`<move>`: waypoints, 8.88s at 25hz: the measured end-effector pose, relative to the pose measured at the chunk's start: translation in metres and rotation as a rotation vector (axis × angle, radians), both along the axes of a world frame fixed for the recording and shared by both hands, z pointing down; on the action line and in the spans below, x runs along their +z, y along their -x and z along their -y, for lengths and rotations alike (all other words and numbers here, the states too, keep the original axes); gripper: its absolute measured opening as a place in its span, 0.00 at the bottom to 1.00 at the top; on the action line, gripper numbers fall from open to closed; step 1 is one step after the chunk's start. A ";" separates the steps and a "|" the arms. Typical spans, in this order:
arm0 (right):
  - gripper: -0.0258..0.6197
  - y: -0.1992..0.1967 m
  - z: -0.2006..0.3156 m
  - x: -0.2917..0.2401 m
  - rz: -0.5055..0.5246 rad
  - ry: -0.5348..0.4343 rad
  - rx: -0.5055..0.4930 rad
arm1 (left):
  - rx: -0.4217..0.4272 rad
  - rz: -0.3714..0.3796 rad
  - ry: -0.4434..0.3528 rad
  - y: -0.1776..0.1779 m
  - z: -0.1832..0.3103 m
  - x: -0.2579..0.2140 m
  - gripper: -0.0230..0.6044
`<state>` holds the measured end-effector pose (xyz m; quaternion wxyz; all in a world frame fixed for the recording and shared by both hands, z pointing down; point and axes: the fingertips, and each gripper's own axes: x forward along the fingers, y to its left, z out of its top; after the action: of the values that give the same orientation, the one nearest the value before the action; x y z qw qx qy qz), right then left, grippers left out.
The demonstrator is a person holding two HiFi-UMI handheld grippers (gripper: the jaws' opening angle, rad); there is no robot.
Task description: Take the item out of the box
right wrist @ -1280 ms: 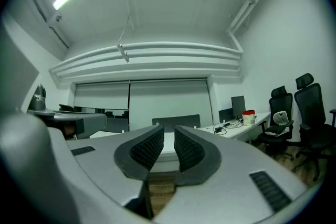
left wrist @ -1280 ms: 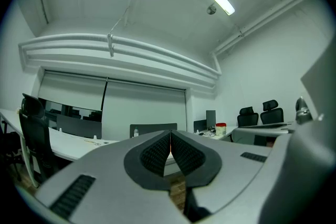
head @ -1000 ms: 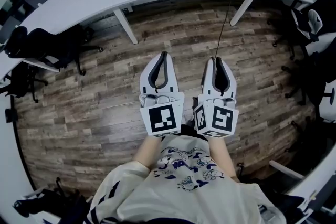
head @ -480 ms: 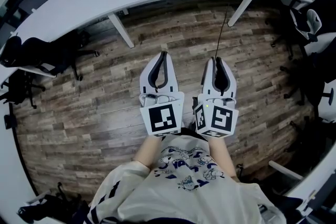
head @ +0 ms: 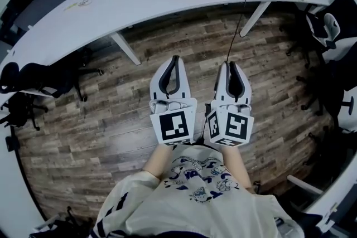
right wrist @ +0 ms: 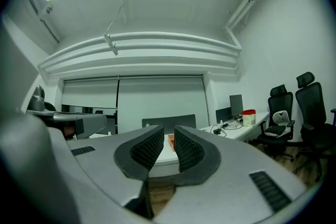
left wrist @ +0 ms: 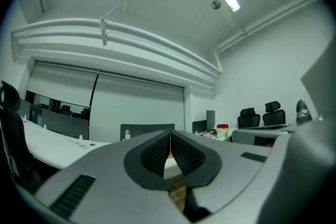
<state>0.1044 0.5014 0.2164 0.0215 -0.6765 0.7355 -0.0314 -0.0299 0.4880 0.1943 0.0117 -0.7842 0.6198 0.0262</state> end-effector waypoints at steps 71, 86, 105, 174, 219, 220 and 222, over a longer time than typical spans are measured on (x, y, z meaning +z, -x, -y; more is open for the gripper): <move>0.15 -0.079 0.404 0.018 0.042 0.068 -0.127 | -0.139 0.022 0.087 -0.069 0.384 0.021 0.07; 0.15 -0.070 0.455 0.032 0.042 0.104 -0.147 | -0.163 0.028 0.132 -0.058 0.434 0.038 0.07; 0.15 -0.066 0.558 0.041 0.045 0.131 -0.099 | -0.113 0.026 0.166 -0.052 0.544 0.050 0.07; 0.23 -0.010 0.702 0.222 -0.066 0.684 -0.275 | -0.160 0.020 0.523 -0.002 0.709 0.192 0.07; 0.43 0.009 0.690 0.314 -0.225 1.073 -0.417 | -0.273 -0.056 0.694 0.021 0.712 0.262 0.07; 0.43 0.010 0.690 0.314 -0.230 1.078 -0.420 | -0.275 -0.058 0.698 0.021 0.712 0.264 0.07; 0.44 0.010 0.689 0.315 -0.238 1.093 -0.428 | -0.282 -0.062 0.706 0.022 0.710 0.266 0.07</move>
<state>0.0942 -0.1880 0.5311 -0.4191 -0.4253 0.7299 -0.3328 -0.0523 -0.2221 0.4602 -0.2742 -0.6460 0.6925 -0.1671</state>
